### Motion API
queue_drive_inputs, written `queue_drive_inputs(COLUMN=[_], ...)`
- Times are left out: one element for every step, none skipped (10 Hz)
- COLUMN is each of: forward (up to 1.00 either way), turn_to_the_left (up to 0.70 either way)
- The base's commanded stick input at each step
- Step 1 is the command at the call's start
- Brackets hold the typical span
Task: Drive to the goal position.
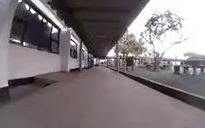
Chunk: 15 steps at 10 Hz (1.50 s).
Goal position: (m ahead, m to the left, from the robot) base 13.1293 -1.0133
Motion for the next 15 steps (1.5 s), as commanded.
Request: queue_drive_inputs(forward=[0.70, 0.70, 0.70, 0.70, 0.70, 0.70, 0.70, 0.70, 0.70, 0.70, 0.70, 0.70, 0.70, 0.70, 0.70], turn_to_the_left=[0.00, 0.00, 0.00, 0.00, 0.00, 0.00, 0.00, 0.00, 0.00, 0.00, 0.00, 0.00, 0.00, 0.00, 0.00])
